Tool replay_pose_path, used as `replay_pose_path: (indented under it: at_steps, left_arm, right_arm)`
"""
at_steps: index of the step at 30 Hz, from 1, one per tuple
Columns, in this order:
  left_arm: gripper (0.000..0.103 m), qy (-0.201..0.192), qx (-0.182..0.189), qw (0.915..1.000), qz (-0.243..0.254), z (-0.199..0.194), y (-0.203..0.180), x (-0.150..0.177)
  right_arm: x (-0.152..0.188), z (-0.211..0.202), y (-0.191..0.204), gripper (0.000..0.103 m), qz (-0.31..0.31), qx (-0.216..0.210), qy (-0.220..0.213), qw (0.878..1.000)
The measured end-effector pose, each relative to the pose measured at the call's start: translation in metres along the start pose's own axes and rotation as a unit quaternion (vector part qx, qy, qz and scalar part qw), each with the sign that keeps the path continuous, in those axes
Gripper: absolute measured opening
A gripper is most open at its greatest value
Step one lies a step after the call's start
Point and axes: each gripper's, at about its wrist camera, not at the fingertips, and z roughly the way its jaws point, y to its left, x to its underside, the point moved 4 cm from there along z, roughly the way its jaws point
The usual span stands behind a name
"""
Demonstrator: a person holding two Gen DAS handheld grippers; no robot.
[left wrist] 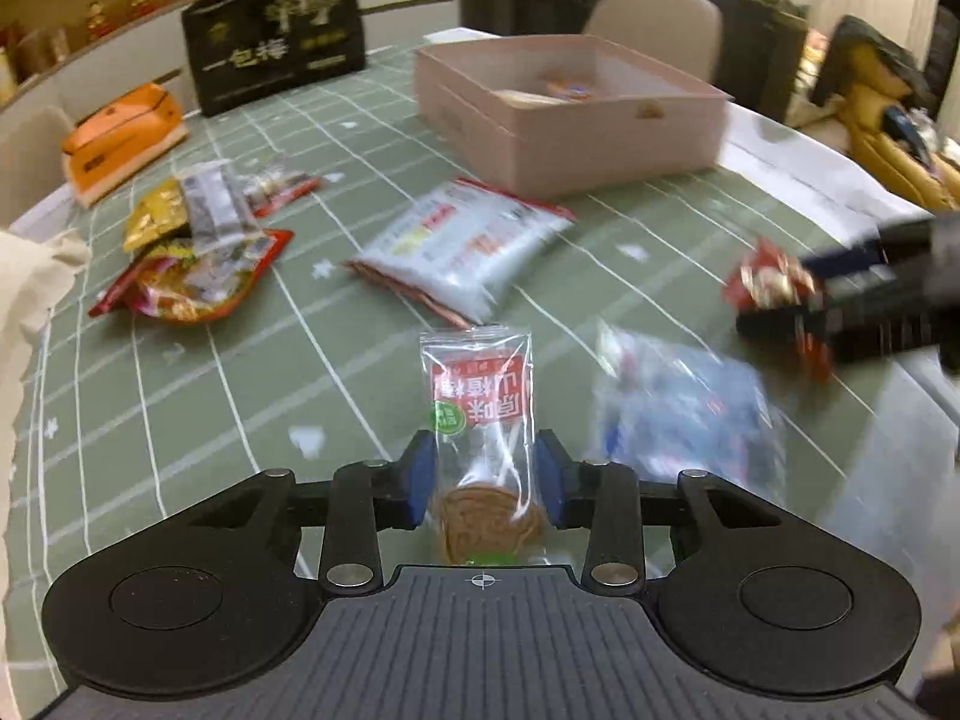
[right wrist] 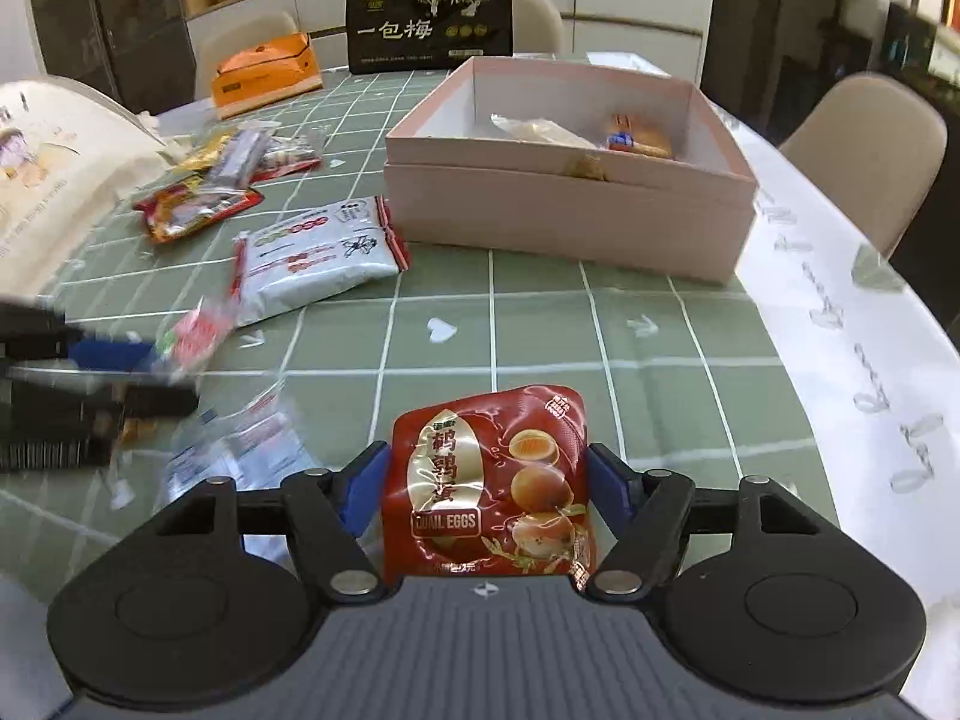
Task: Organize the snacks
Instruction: 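Carry the red egg bag to the pink box with the right tool while the left drops its packet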
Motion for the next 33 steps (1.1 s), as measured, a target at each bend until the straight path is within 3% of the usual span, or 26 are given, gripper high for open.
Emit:
replay_pose_path:
  at_steps: [3,5,8,10,12,13,14,16,17,19,21,24,28,30,33]
  left_arm:
    - [0.035,0.003,0.021,0.9996,-0.017,-0.016,-0.004,-0.003]
    - [0.035,-0.023,0.071,0.9961,-0.049,-0.04,-0.007,-0.024]
    - [0.035,-0.096,0.123,0.9867,-0.047,-0.08,-0.017,-0.086]
    - [0.037,-0.151,0.135,0.9785,-0.038,-0.095,-0.02,-0.135]
    - [0.051,-0.207,0.144,0.9667,-0.046,-0.099,-0.016,-0.188]
    - [0.052,-0.22,0.145,0.963,-0.055,-0.096,-0.013,-0.207]
    - [0.049,-0.216,0.151,0.9627,-0.063,-0.086,-0.01,-0.226]
    - [0.049,-0.129,0.179,0.9716,-0.087,-0.044,-0.004,-0.25]
    - [0.048,-0.103,0.178,0.9727,-0.107,-0.027,0.003,-0.251]
    - [0.048,-0.102,0.152,0.9768,-0.111,-0.016,0.014,-0.234]
    - [0.048,-0.095,0.144,0.9787,-0.111,-0.014,0.023,-0.2]
    - [0.048,-0.036,0.145,0.9794,-0.135,0.003,0.033,-0.142]
    - [0.048,0.017,0.122,0.9791,-0.162,0.029,0.044,-0.087]
    - [0.048,0.029,0.104,0.9794,-0.171,0.035,0.05,-0.073]
    - [0.048,0.009,0.059,0.9841,-0.167,0.031,0.068,-0.074]
  right_arm:
    - [0.0,-0.021,-0.009,0.07,0.002,0.002,-0.013,1.0]
    - [-0.002,-0.034,-0.016,0.07,0.006,0.009,-0.022,1.0]
    - [-0.01,-0.059,-0.028,0.07,0.016,0.011,-0.039,0.999]
    - [-0.018,-0.076,-0.035,0.07,0.023,0.016,-0.056,0.998]
    - [-0.028,-0.091,-0.042,0.07,0.027,0.027,-0.074,0.997]
    - [-0.033,-0.096,-0.044,0.07,0.029,0.032,-0.082,0.996]
    - [-0.038,-0.1,-0.046,0.07,0.031,0.038,-0.089,0.995]
    - [-0.045,-0.106,-0.05,0.071,0.035,0.045,-0.095,0.994]
    - [-0.048,-0.106,-0.051,0.071,0.037,0.047,-0.094,0.994]
    - [-0.051,-0.105,-0.055,0.071,0.042,0.053,-0.085,0.994]
    - [-0.053,-0.102,-0.058,0.071,0.044,0.058,-0.081,0.994]
    - [-0.065,-0.097,-0.063,0.071,0.051,0.05,-0.087,0.994]
    - [-0.131,-0.093,-0.071,0.071,0.087,0.001,-0.138,0.987]
    - [-0.174,-0.081,-0.074,0.081,0.093,-0.001,-0.162,0.982]
    - [-0.215,-0.04,-0.072,0.086,0.082,0.028,-0.136,0.987]
